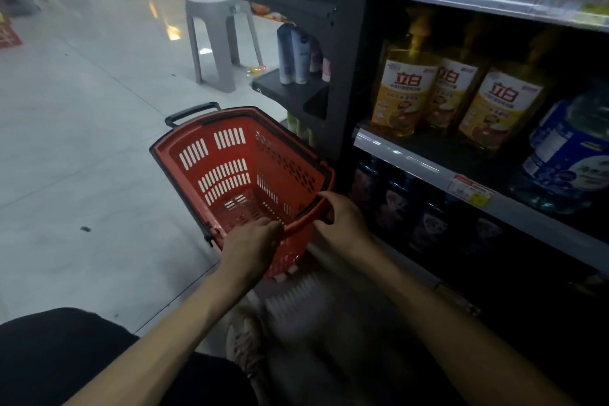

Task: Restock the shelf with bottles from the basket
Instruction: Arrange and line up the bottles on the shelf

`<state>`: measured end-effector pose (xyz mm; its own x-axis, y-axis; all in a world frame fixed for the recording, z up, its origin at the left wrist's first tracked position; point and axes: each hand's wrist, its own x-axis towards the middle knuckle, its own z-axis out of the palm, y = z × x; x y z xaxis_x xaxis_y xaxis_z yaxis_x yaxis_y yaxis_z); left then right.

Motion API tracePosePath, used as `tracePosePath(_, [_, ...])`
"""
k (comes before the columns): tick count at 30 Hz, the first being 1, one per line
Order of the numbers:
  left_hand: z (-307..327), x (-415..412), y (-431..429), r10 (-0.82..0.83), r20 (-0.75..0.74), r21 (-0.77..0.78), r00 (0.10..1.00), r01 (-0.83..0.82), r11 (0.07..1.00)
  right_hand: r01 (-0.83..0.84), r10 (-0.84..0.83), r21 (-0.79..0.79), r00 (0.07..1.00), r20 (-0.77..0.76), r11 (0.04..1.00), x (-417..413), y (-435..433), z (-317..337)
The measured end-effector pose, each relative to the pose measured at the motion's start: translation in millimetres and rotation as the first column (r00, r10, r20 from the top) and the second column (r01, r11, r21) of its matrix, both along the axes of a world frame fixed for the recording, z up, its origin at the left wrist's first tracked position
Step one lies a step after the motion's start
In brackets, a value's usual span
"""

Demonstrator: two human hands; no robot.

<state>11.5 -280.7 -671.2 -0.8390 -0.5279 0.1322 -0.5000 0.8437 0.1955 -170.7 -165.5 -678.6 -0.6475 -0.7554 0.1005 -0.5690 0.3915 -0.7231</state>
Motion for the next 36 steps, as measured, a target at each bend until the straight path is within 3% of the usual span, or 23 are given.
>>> tracePosePath(5, [5.1, 10.6, -5.8, 0.082, -0.061, -0.018, 0.995, -0.083, 0.996, -0.083, 0.114, 0.124, 0.956, -0.269, 0.989, 13.6, 1.5, 20.4])
tracePosePath(10, [41.7, 5.1, 10.5, 0.053, -0.169, 0.034, 0.984, -0.048, 0.998, -0.148, 0.212, 0.181, 0.889, -0.407, 0.972, 24.8, 22.5, 67.1])
tracePosePath(16, [103.2, -25.6, 36.4, 0.069, -0.424, 0.316, 0.903, 0.076, 0.946, 0.091, -0.078, 0.046, 0.969, -0.234, 0.995, 1.3, 53.4, 126.6])
tracePosePath(19, [129.1, -49.4, 44.6, 0.070, -0.507, 0.474, 0.859, 0.210, 0.855, 0.219, -0.221, -0.031, 0.974, -0.057, 0.975, -19.5, 61.6, 161.6])
tracePosePath(22, [149.1, -80.2, 51.7, 0.103, -0.530, 0.593, 0.842, 0.280, 0.755, 0.311, -0.289, -0.106, 0.940, 0.182, 0.944, -41.8, 60.9, 188.6])
tracePosePath(27, [149.1, -148.7, 54.9, 0.175, -0.546, 0.656, 0.819, 0.288, 0.698, 0.446, -0.372, -0.161, 0.860, 0.348, 0.880, -89.7, 52.1, 180.9])
tracePosePath(31, [132.6, -199.6, 50.4, 0.197, -0.530, 0.697, 0.825, 0.291, 0.655, 0.453, -0.374, -0.152, 0.850, 0.371, 0.879, -121.7, 49.7, 145.3])
tracePosePath(36, [119.3, -236.5, 32.0, 0.208, -0.548, 0.666, 0.810, 0.272, 0.694, 0.471, -0.398, -0.172, 0.853, 0.338, 0.865, -154.3, 29.6, 127.2])
